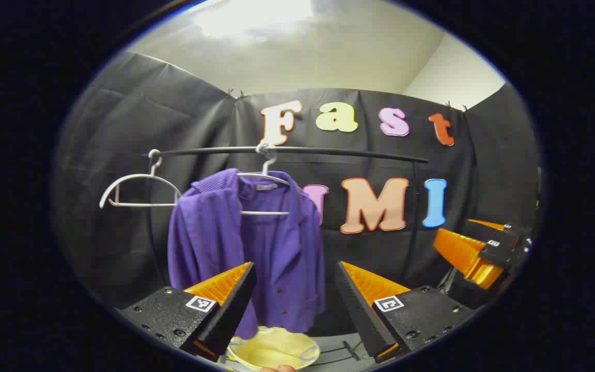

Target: Grasp the clothes on the hanger with both hands and then place them into the laundry hamper below.

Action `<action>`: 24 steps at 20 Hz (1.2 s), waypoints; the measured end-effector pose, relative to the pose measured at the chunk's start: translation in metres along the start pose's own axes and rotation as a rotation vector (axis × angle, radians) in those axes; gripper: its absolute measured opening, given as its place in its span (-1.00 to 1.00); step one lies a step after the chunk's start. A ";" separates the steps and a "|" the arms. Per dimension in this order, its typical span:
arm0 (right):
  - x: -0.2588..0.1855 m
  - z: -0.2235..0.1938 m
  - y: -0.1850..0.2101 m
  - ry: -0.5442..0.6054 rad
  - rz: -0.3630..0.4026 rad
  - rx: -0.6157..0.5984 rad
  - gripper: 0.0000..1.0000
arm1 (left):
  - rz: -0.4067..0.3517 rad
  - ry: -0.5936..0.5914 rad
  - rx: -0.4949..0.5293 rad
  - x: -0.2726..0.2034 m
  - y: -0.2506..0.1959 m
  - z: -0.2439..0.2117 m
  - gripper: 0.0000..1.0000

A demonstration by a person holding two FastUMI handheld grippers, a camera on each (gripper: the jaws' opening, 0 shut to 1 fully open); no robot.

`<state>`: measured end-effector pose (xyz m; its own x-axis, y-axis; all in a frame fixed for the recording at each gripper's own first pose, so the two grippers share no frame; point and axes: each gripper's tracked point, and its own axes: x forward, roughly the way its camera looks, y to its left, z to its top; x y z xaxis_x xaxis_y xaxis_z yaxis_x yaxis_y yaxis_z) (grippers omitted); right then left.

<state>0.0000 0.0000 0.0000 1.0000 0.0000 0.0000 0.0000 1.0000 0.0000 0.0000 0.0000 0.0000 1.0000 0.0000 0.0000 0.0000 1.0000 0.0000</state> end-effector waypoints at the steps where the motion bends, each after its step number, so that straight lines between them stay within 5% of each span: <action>1: 0.003 0.001 0.007 0.005 0.005 -0.010 1.00 | 0.022 0.006 -0.007 0.001 0.011 0.000 0.84; 5: 0.007 0.017 0.034 -0.021 0.012 -0.021 0.86 | 0.095 0.026 -0.011 -0.004 0.052 0.005 0.84; 9: 0.008 0.033 0.061 -0.049 0.031 0.002 0.95 | 0.135 0.019 0.006 -0.013 0.075 0.016 0.84; 24: 0.016 0.029 0.110 -0.027 0.117 -0.020 0.95 | 0.187 0.044 0.008 -0.012 0.091 0.008 0.84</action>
<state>0.0158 0.1097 0.0293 0.9928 0.1168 0.0261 -0.1163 0.9930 -0.0214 -0.0123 0.0912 0.0082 0.9817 0.1858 -0.0430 -0.1854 0.9826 0.0123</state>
